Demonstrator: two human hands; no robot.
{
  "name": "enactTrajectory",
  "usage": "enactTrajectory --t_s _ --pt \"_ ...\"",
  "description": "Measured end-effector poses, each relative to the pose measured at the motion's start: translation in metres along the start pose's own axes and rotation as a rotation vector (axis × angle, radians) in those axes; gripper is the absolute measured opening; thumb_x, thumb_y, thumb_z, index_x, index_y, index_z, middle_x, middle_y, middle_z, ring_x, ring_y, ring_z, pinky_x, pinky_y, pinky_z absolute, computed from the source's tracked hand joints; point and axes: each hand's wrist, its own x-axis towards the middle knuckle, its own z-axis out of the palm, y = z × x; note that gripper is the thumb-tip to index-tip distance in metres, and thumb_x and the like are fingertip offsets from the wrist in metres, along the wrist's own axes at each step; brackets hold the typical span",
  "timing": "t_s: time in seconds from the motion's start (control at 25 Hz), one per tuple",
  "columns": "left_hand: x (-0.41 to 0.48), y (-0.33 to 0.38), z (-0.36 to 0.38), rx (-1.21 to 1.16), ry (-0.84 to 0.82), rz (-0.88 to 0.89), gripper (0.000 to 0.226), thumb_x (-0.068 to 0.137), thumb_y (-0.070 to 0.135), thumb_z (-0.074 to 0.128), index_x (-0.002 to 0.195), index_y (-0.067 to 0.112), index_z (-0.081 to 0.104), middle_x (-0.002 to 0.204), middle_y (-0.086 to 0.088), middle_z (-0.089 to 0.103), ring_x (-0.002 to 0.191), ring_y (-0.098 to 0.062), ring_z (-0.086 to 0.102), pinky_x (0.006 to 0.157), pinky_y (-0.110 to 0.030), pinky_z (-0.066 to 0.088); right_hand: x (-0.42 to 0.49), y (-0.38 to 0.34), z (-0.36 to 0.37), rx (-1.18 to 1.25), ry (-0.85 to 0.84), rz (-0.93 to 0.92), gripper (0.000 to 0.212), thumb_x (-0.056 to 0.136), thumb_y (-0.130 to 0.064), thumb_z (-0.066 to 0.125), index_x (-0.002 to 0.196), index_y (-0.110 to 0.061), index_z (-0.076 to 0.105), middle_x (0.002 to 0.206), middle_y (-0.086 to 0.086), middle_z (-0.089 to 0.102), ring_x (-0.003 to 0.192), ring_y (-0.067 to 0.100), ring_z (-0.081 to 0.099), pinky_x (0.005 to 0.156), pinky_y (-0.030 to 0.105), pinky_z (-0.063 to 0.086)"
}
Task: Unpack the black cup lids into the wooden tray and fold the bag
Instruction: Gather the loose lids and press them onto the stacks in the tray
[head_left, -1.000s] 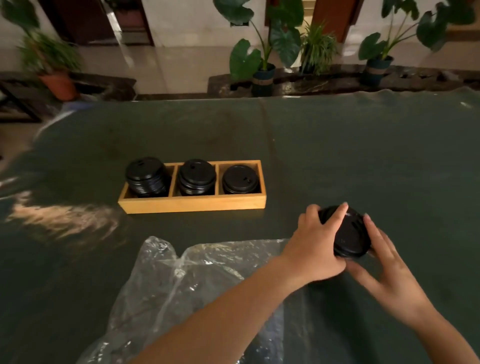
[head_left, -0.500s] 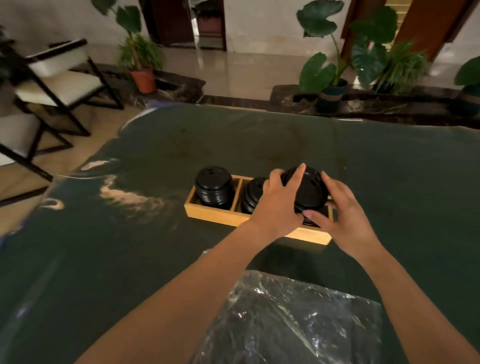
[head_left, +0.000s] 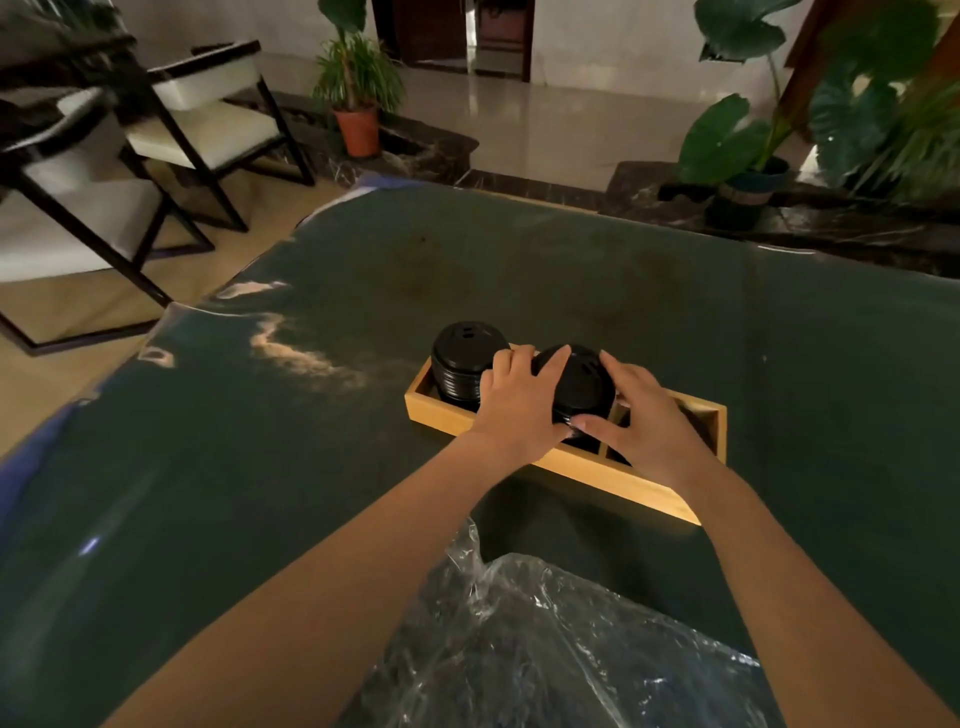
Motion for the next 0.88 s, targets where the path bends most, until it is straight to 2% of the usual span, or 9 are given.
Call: enactTrajectory --t_s 0.08,0.24,0.36,0.52,0.68,0.8,0.88 --pt "-0.003 -0.004 0.006 0.063 0.064 0.009 0.080 0.081 0.042 0.065 0.145 0.022 0.023 0.148 -0.012 0.027 0.133 -0.032 0.021 0.107 -0.047 0.022 0.003 0.002 0.003 -0.072 -0.021 -0.001 0.080 0.083 -0.032 0.066 0.147 -0.020 0.019 0.146 0.003 0.033 0.131 0.021 0.037 0.106 0.037 0.036" --pt "-0.004 -0.010 0.011 0.064 0.182 0.081 0.071 0.081 0.044 0.064 0.141 0.020 0.034 0.145 -0.005 0.035 0.131 -0.026 0.025 0.105 -0.043 0.023 0.009 0.005 0.003 -0.105 0.003 -0.053 0.079 0.084 -0.032 0.065 0.146 -0.013 0.021 0.146 0.005 0.030 0.134 0.021 0.028 0.110 0.037 0.028" --pt "-0.005 -0.013 0.018 0.128 0.214 0.085 0.066 0.086 0.046 0.056 0.142 0.018 0.033 0.146 -0.004 0.039 0.131 -0.024 0.029 0.105 -0.040 0.023 0.010 0.005 0.007 -0.106 0.006 -0.057 0.080 0.083 -0.033 0.065 0.146 -0.013 0.021 0.147 0.004 0.030 0.135 0.021 0.027 0.110 0.037 0.029" --pt "-0.007 -0.016 0.026 0.197 0.234 0.100 0.066 0.091 0.050 0.044 0.144 0.016 0.028 0.149 -0.005 0.035 0.133 -0.023 0.030 0.108 -0.039 0.020 0.009 0.009 0.012 -0.079 0.035 -0.069 0.081 0.083 -0.035 0.065 0.147 -0.015 0.019 0.147 0.004 0.030 0.135 0.021 0.026 0.109 0.036 0.028" --pt "-0.010 -0.017 0.031 0.248 0.256 0.106 0.064 0.094 0.049 0.038 0.145 0.014 0.024 0.151 -0.005 0.033 0.138 -0.022 0.023 0.113 -0.041 0.009 0.008 0.013 0.015 -0.072 0.050 -0.082 0.082 0.084 -0.039 0.062 0.148 -0.016 0.016 0.147 0.004 0.030 0.135 0.021 0.025 0.109 0.034 0.026" --pt "-0.011 -0.017 0.031 0.226 0.261 0.117 0.065 0.093 0.048 0.039 0.145 0.011 0.024 0.150 -0.006 0.035 0.140 -0.021 0.020 0.115 -0.044 0.003 0.006 0.013 0.017 -0.094 0.044 -0.090 0.082 0.085 -0.040 0.060 0.148 -0.015 0.014 0.147 0.006 0.028 0.135 0.022 0.023 0.110 0.034 0.024" --pt "-0.009 -0.017 0.027 0.143 0.283 0.126 0.064 0.089 0.045 0.048 0.140 0.007 0.033 0.145 -0.008 0.041 0.139 -0.023 0.024 0.115 -0.044 0.005 0.009 0.013 0.015 -0.118 0.042 -0.102 0.080 0.086 -0.039 0.060 0.147 -0.013 0.016 0.146 0.008 0.028 0.135 0.024 0.023 0.109 0.035 0.024"
